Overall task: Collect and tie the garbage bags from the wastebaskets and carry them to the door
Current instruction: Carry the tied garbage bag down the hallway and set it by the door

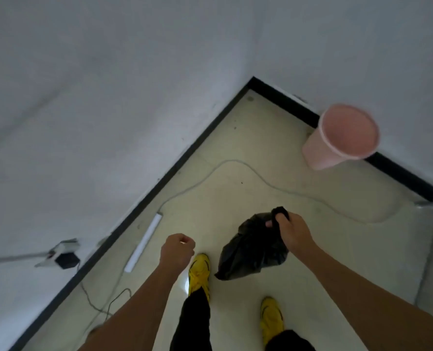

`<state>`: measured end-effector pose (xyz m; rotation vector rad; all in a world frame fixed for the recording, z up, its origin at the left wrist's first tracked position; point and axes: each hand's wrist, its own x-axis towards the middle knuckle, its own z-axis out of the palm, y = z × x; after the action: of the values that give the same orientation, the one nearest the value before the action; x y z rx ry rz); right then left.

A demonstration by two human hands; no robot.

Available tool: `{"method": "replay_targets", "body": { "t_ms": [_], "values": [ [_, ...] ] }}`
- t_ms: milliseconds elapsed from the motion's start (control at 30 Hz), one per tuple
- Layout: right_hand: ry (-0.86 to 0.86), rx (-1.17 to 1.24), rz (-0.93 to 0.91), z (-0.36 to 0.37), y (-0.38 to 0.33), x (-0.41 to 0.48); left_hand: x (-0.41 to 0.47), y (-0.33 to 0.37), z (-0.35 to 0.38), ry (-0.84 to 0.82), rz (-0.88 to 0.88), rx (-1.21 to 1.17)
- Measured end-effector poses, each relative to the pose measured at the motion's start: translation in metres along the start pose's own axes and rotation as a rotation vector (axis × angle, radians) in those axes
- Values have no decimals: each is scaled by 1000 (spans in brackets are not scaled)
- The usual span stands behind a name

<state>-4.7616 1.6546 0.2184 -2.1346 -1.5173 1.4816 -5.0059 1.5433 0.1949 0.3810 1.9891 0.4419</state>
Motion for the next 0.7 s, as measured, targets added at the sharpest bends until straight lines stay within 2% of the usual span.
{"method": "replay_targets", "body": {
  "t_ms": [100,233,367,467,600,700],
  "values": [
    [-88,-45,-79,-6,-26,-55,-66,-8,-34,85,-9,-89],
    [-198,-338,-252,-1,-66,-138,-163,-44,-58,175,2,-197],
    [-503,-523,-385,26,-96,-232,-259,-114,-73,197,-41,-215],
    [-614,-979,-618,61,-102,-291,-320,-176,-90,278,-91,-225],
    [-536,-1543,-1049,116,-107,-379,-394,-271,-118,429,-192,-273],
    [-488,-1826,-1207,170,-103,-445,-443,-351,-138,527,-255,-316]
  ]
}}
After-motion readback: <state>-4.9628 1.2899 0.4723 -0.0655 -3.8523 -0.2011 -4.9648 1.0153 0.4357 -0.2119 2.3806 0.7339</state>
